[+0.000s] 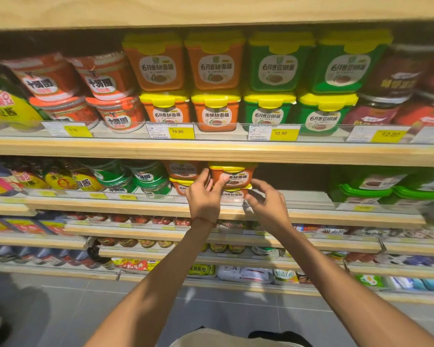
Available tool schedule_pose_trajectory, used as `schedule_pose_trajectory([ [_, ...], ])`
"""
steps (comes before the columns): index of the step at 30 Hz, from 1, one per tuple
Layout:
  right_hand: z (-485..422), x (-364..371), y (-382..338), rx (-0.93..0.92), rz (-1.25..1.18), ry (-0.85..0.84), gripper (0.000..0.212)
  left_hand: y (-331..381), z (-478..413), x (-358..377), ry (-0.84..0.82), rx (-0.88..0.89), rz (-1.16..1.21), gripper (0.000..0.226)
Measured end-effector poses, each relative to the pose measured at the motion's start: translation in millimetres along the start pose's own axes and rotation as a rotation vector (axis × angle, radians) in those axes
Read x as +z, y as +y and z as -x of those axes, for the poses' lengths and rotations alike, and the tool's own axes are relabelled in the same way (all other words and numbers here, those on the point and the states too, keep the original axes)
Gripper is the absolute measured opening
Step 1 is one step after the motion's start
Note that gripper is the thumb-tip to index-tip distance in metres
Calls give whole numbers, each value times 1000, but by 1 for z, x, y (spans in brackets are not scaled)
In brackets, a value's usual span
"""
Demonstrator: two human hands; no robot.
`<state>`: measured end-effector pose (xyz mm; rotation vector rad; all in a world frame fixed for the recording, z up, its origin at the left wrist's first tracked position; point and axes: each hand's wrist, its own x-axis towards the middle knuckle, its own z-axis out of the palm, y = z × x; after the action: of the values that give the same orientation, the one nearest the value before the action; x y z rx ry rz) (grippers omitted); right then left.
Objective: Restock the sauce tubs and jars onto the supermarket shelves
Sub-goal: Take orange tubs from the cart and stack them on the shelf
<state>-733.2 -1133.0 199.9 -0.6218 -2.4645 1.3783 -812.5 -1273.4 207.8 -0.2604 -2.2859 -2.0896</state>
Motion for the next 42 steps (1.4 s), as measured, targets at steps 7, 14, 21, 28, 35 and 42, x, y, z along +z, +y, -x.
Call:
schedule_pose_trajectory([
  [7,-1,-12,-9,-31,231,-174,57,4,0,4,68,-76,-34,46],
  [14,19,-21,-7,-172,314,-116,41,4,17,5,181,-152,-10,38],
  [21,69,-23,1,-115,407,-7,38,-6,52,-8,-231,22,-553,48],
  [28,148,-27,6,167,635,132,48,0,87,-15,-716,243,-950,45],
  [35,242,-59,38,447,653,265,53,-7,152,25,-1085,360,-1015,60],
  [42,327,-139,104,637,595,441,57,9,246,126,-1263,556,-1040,59],
])
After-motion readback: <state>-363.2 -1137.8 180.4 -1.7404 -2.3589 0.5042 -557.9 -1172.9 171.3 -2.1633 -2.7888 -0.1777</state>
